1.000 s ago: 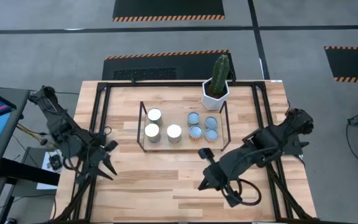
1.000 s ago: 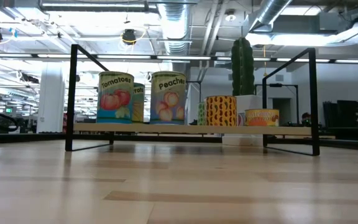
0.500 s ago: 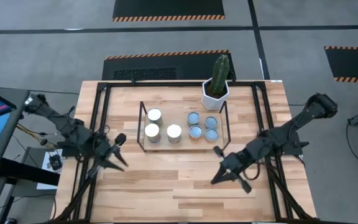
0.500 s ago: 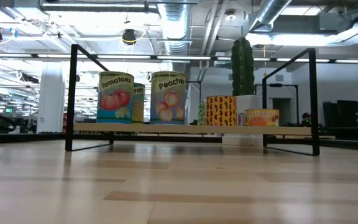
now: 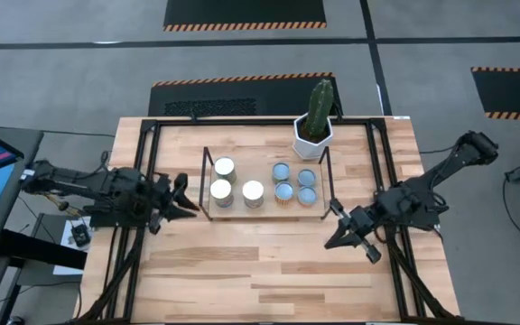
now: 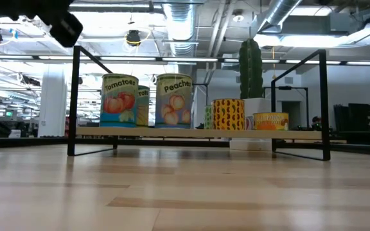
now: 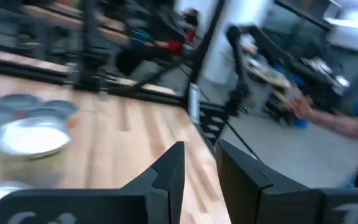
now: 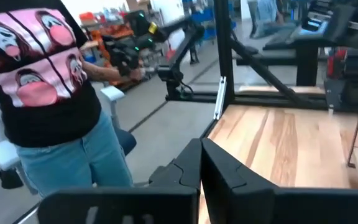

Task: Pick and place cans onto a shelf
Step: Return to Home Position

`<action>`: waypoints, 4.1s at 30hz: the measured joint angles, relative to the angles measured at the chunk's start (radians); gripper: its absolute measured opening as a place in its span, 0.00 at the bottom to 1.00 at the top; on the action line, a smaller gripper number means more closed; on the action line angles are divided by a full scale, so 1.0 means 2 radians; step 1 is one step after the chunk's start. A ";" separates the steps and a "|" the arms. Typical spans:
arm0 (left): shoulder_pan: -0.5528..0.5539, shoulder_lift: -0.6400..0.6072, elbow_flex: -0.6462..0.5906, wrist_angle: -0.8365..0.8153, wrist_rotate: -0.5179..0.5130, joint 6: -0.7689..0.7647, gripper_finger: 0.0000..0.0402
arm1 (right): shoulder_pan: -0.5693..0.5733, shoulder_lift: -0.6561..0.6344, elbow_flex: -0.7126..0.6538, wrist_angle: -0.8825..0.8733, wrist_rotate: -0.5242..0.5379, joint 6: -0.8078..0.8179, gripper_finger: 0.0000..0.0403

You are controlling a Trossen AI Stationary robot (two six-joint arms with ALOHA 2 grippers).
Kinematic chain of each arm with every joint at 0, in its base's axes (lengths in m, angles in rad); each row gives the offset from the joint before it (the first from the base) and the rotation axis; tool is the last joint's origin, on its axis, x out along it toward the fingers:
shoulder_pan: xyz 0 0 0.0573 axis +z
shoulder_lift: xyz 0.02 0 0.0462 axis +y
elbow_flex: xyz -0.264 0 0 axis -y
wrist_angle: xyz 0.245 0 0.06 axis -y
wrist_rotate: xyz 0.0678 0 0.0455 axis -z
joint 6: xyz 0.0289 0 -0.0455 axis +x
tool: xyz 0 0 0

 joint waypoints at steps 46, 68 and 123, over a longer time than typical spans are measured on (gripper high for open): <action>0.049 -0.237 -0.171 -0.033 -0.080 0.056 0.20 | -0.067 -0.439 -0.276 -0.069 -0.054 -0.071 0.08; 0.048 -0.235 -0.170 -0.024 -0.086 0.068 0.20 | -0.067 -0.437 -0.277 -0.106 -0.053 -0.058 0.08; 0.048 -0.235 -0.171 -0.027 -0.091 0.068 0.20 | -0.067 -0.437 -0.277 -0.111 -0.053 -0.057 0.08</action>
